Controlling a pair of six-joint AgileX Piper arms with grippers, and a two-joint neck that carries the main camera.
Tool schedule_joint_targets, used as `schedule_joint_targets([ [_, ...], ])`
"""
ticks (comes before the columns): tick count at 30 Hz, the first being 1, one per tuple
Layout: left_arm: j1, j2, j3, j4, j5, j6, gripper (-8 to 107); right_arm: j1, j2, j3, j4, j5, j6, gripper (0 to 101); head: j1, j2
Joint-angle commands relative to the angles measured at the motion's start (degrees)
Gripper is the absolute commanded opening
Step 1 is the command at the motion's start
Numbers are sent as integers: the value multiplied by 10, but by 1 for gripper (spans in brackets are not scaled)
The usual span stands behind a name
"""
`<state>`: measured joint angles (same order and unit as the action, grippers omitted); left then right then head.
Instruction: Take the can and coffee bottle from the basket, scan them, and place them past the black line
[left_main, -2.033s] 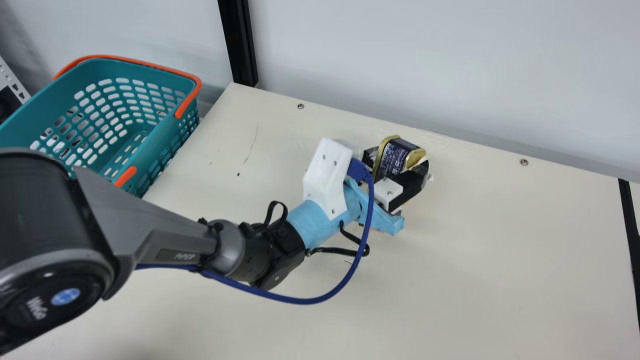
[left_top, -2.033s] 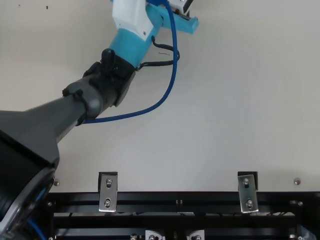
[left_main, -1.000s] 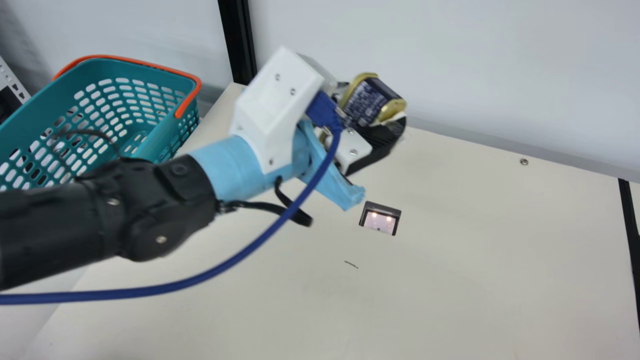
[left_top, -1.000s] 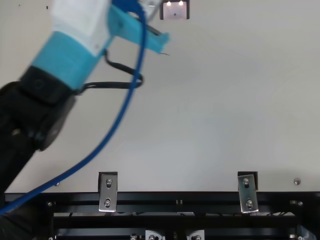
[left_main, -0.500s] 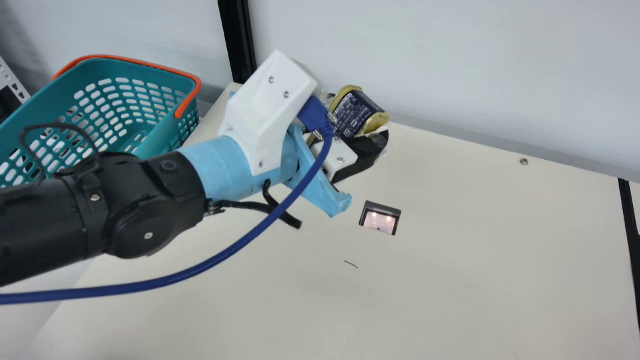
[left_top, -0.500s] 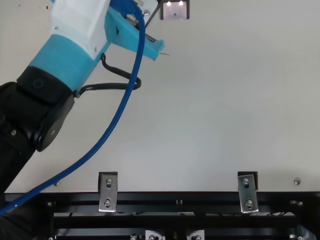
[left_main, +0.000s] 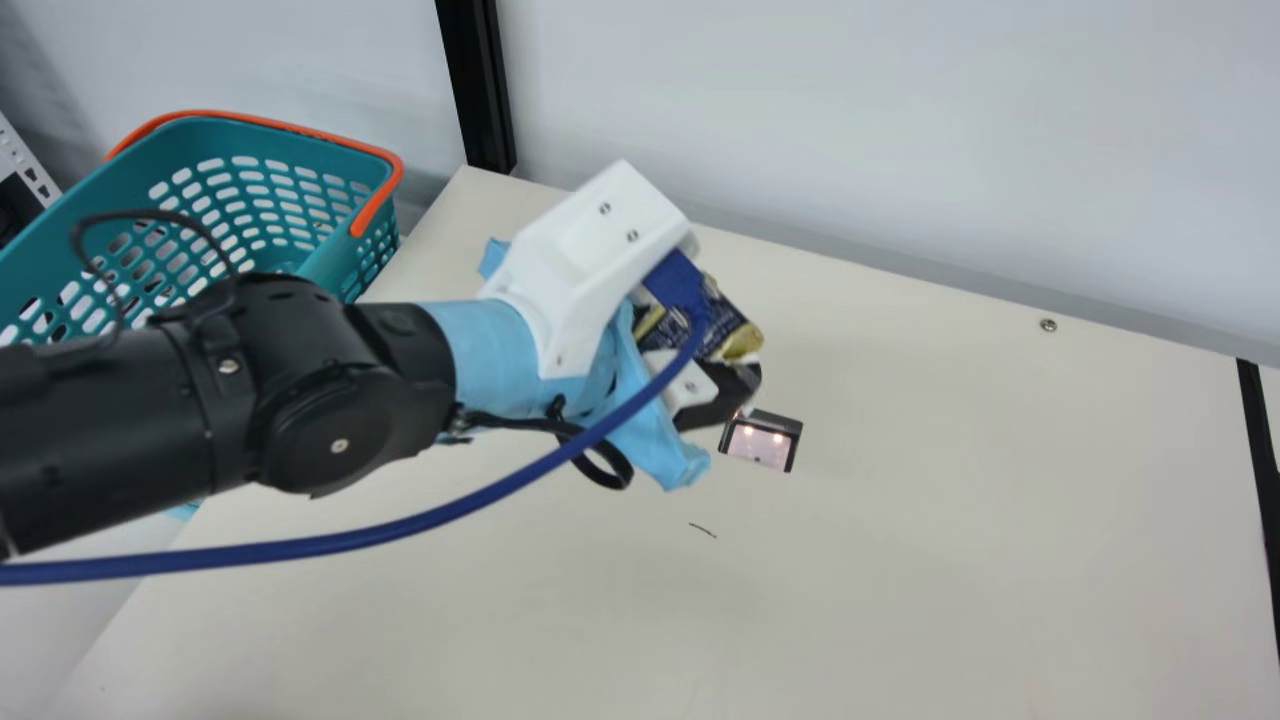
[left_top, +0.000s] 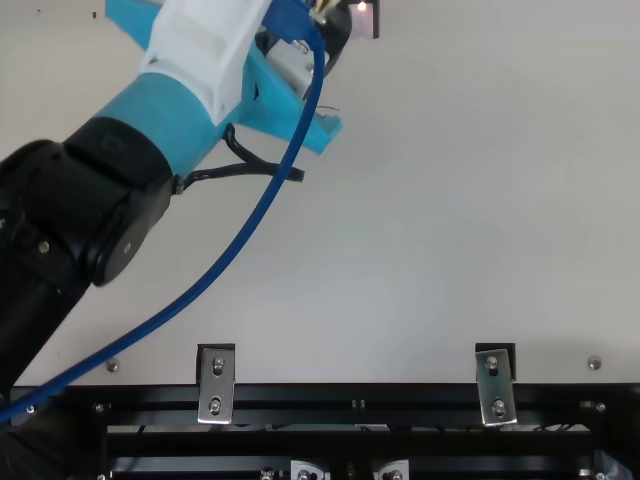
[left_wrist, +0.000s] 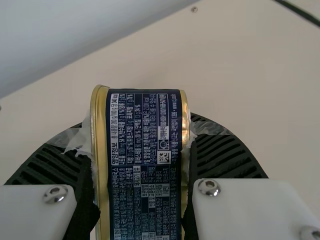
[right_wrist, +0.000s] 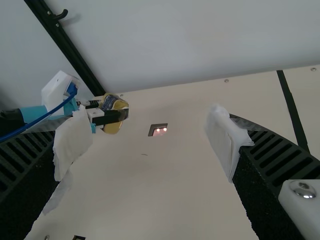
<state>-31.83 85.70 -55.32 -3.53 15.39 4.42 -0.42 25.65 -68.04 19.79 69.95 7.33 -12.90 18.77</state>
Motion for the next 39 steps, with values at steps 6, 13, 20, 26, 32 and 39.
schedule_joint_targets([
  [6,9,21,-26,-61,117,123,10,0,0,0,0,0,0,101,-3,-4],
  [13,12,47,-50,-158,194,315,10,0,0,0,0,0,0,101,-3,-4],
  [20,19,86,-68,-198,275,479,10,0,0,0,0,0,0,101,-3,-4],
  [26,8,122,-72,-198,310,566,10,0,0,0,0,0,0,101,-3,-4],
  [32,-5,142,-77,-205,319,618,90,0,0,0,0,0,0,101,-3,-4],
  [39,11,108,-63,-262,305,642,90,0,0,0,0,0,0,101,-3,-4],
])
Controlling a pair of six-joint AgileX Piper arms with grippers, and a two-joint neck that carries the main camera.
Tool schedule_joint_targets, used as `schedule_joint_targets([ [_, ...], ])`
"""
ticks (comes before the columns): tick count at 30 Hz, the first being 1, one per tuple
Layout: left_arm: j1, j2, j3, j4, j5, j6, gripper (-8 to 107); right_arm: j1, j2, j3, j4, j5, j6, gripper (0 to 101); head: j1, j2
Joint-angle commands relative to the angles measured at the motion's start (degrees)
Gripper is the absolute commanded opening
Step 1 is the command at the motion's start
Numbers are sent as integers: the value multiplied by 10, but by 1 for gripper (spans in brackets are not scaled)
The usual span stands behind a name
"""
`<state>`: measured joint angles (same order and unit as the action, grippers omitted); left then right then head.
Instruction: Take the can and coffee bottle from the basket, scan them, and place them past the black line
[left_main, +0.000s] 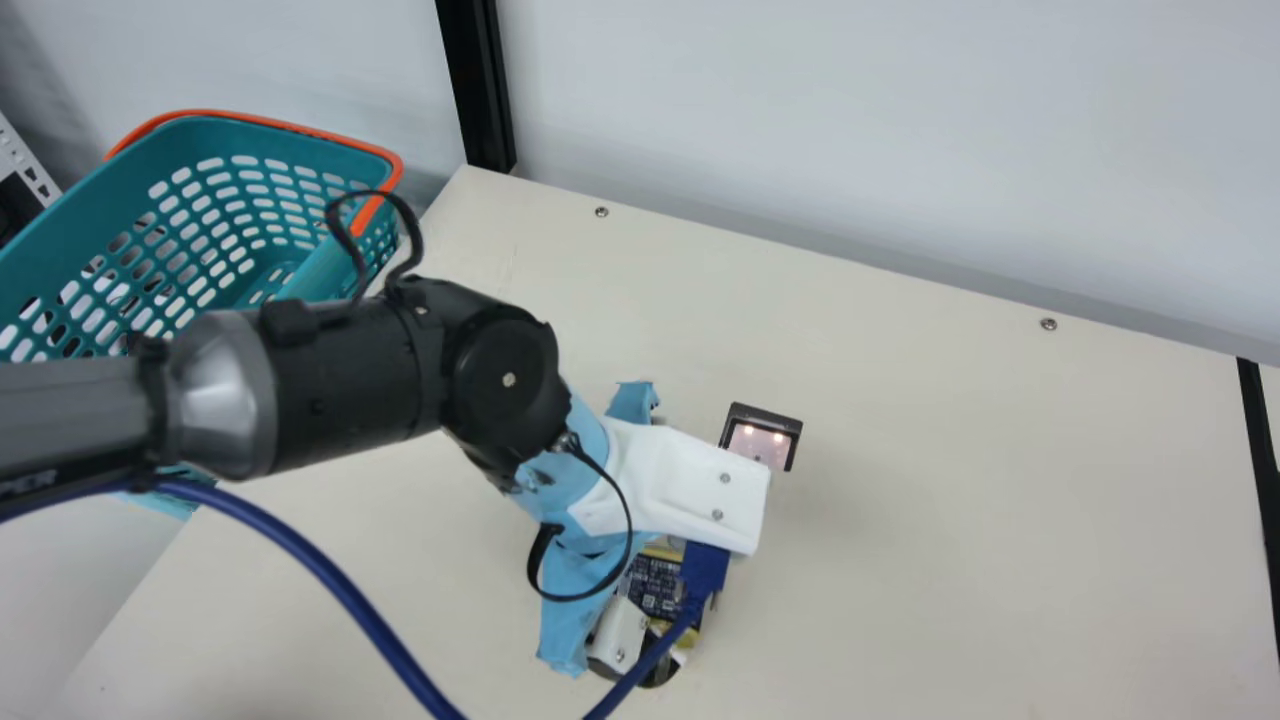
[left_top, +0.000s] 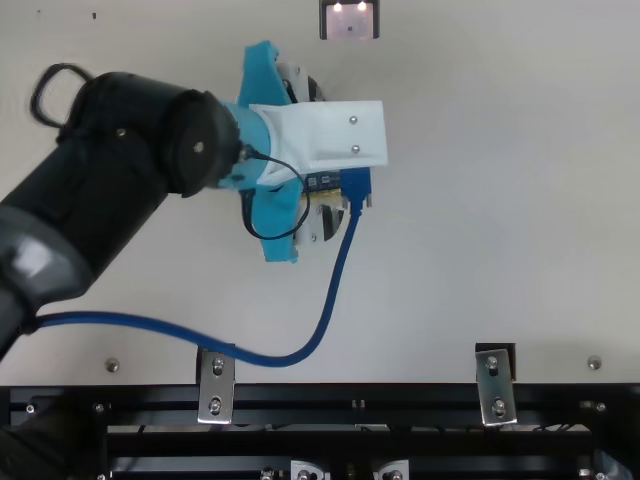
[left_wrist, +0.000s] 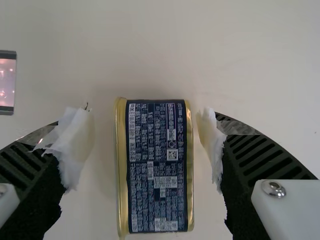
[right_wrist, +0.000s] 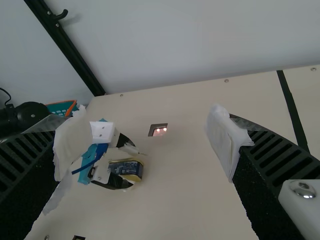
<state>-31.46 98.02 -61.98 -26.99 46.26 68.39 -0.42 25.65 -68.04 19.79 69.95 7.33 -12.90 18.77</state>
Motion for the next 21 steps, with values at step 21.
schedule_joint_targets([
  [21,128,-314,231,-331,-268,68,90,85,202,40,32,-166,-115,101,-3,-4],
])
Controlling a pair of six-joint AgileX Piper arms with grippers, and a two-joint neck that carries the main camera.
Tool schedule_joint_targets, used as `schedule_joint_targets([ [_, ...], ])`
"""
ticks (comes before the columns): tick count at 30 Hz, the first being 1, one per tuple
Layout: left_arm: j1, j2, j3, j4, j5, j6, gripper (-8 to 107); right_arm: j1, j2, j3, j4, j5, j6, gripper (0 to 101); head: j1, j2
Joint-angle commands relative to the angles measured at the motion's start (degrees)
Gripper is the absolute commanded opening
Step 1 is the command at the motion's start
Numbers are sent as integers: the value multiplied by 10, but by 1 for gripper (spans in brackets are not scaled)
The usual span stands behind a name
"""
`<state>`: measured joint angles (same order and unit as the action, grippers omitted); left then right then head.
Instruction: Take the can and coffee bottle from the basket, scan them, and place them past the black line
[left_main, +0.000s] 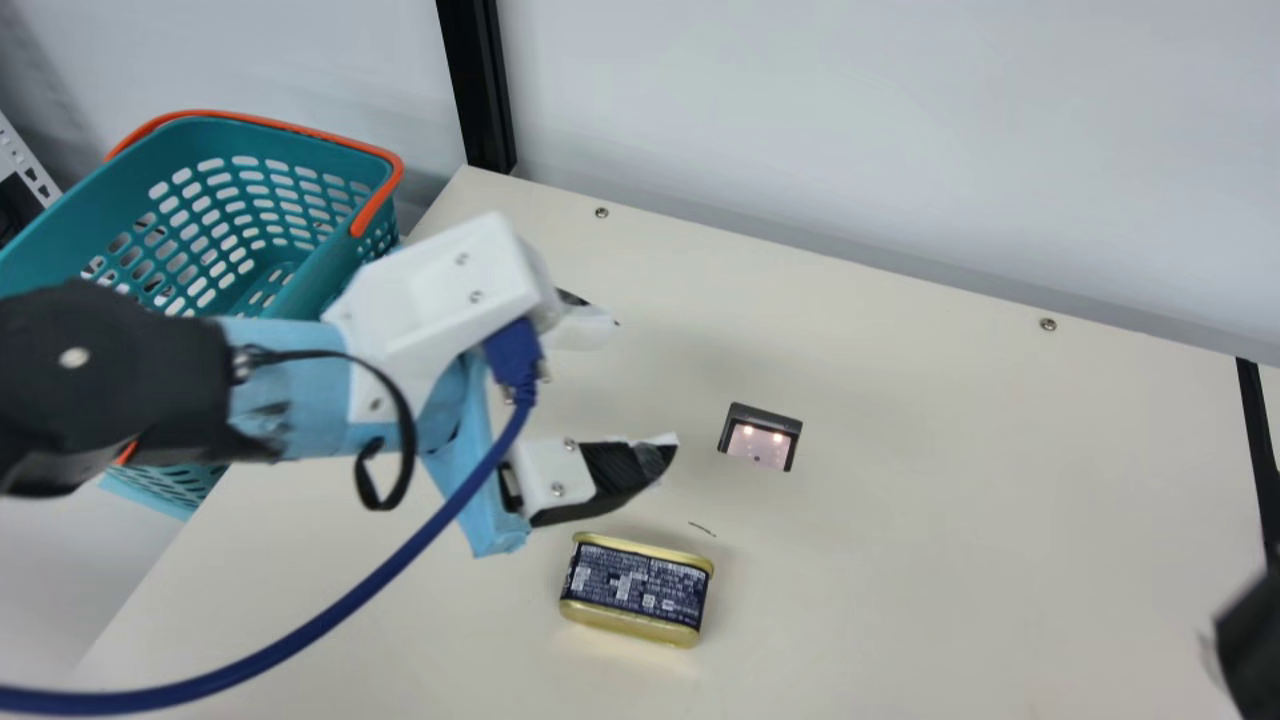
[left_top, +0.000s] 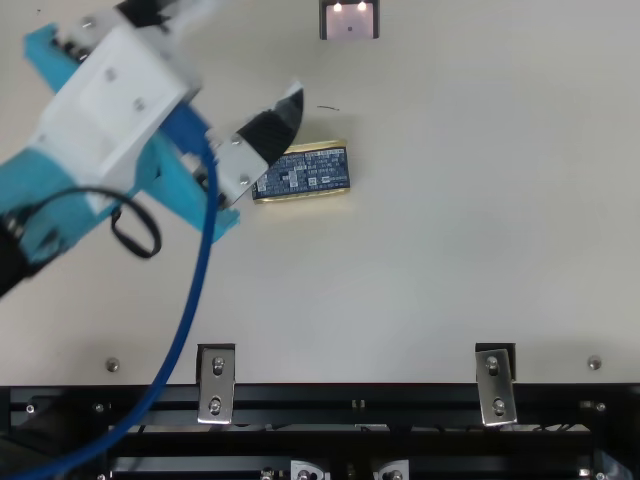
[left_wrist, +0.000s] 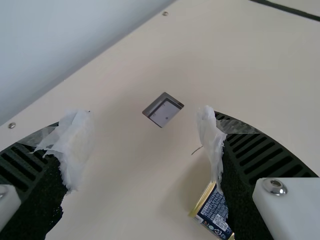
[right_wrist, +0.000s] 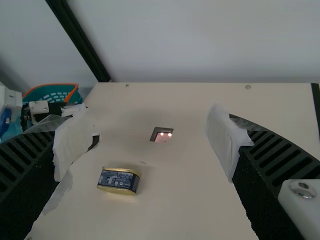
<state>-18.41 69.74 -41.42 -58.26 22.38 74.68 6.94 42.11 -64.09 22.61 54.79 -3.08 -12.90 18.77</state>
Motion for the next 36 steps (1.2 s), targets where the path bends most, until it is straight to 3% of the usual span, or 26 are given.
schedule_joint_targets([
  [1,-6,-44,37,-24,-44,8,90,18,50,1,7,-22,-16,101,-3,-4],
  [3,-12,-65,59,-42,-68,1,90,27,71,2,12,-41,-20,101,-3,-4],
  [4,-9,-43,38,-30,-41,7,90,22,46,2,10,-26,-18,101,-3,-4],
  [10,-12,-64,59,-42,-66,1,90,27,74,4,13,-45,-20,101,-3,-4],
  [11,-19,-67,55,-10,-69,-35,90,27,74,4,13,-45,-20,101,-3,-4],
  [15,-28,-61,64,33,-115,-40,90,29,84,-2,4,-44,-24,101,-3,-4],
  [20,-19,-67,104,132,-187,-73,90,49,153,-32,-25,-30,-58,101,-3,-4],
  [24,18,-95,144,200,-211,-97,90,69,227,-66,-47,-11,-94,101,-3,-4],
  [29,78,-159,186,271,-193,-125,90,95,319,-112,-74,21,-134,101,-3,-4],
  [36,123,-282,212,342,-91,-215,90,146,428,-181,-101,85,-197,101,-3,-4],
])
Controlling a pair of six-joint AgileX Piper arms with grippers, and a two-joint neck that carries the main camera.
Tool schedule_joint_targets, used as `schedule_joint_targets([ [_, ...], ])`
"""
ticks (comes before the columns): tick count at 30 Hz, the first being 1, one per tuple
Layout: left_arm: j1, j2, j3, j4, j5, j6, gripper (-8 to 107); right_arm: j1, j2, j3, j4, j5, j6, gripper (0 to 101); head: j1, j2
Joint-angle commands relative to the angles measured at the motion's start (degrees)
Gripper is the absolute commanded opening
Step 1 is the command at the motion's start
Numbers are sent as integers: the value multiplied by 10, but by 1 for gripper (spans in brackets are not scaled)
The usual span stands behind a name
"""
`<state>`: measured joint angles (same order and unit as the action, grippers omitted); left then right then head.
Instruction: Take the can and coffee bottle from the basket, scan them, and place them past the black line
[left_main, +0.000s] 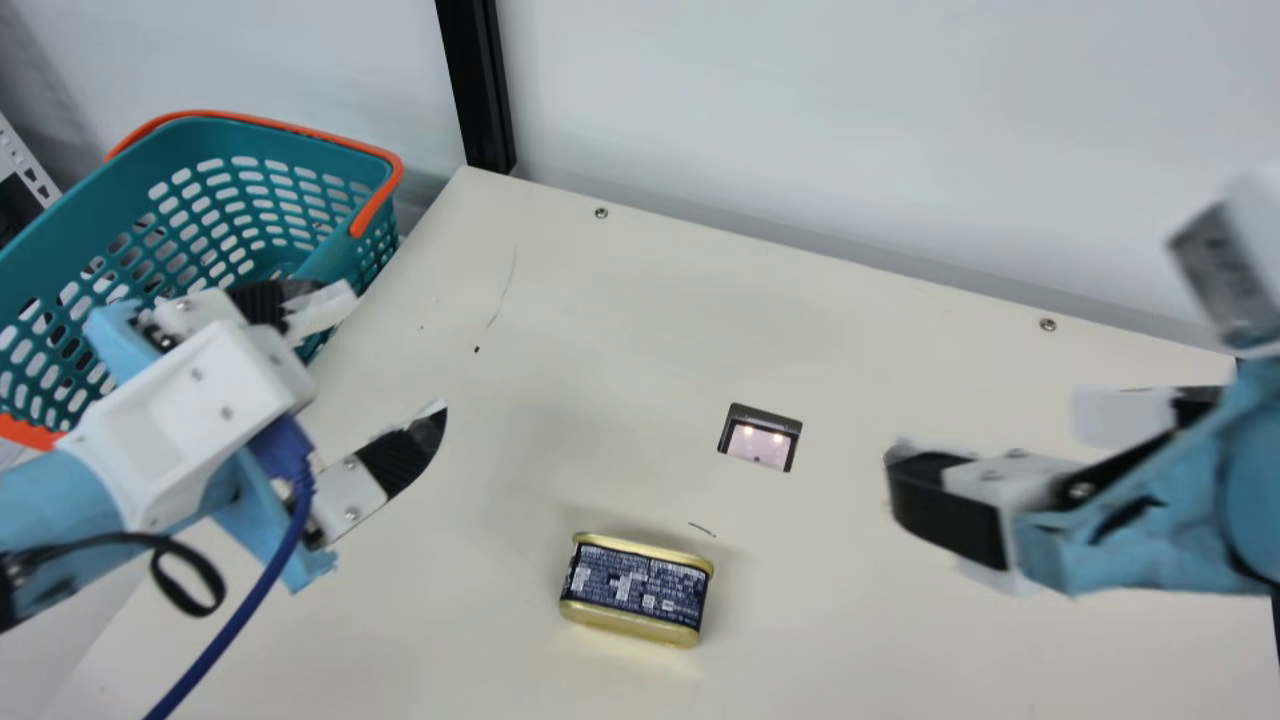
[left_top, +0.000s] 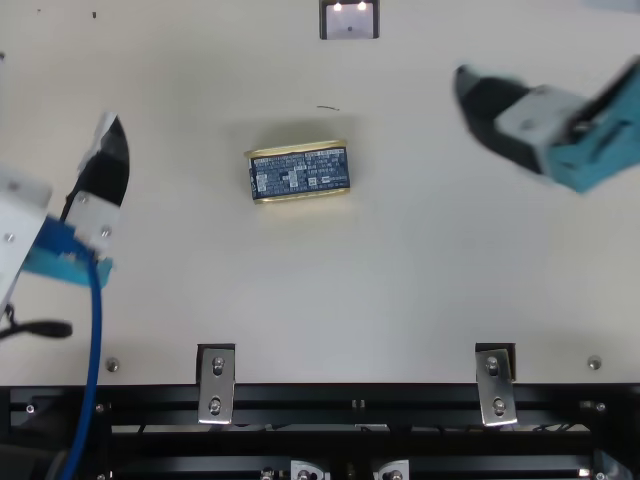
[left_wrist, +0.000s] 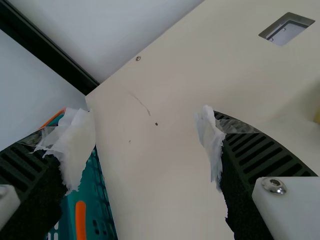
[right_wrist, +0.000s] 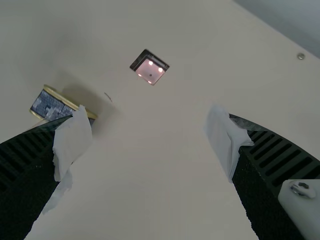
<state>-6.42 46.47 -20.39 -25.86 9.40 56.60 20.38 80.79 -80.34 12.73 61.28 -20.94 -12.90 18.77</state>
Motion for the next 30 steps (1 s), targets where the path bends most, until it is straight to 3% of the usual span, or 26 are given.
schedule_joint_targets([
  [1,6,-65,3,20,55,-47,90,20,54,-26,-3,30,-30,101,-3,-4],
  [3,12,-96,3,30,88,-79,90,34,79,-43,-6,50,-55,101,-3,-4],
  [4,8,-54,3,24,48,-44,90,41,92,-53,-8,60,-69,101,-3,-4],
  [8,11,-96,3,31,87,-79,90,70,135,-76,-17,86,-120,101,-3,-4],
  [21,11,-96,3,31,89,-79,90,166,220,-88,-83,78,-242,101,-3,-4],
  [30,11,-96,3,31,89,-79,90,222,244,-73,-88,59,-312,101,-3,-4],
])
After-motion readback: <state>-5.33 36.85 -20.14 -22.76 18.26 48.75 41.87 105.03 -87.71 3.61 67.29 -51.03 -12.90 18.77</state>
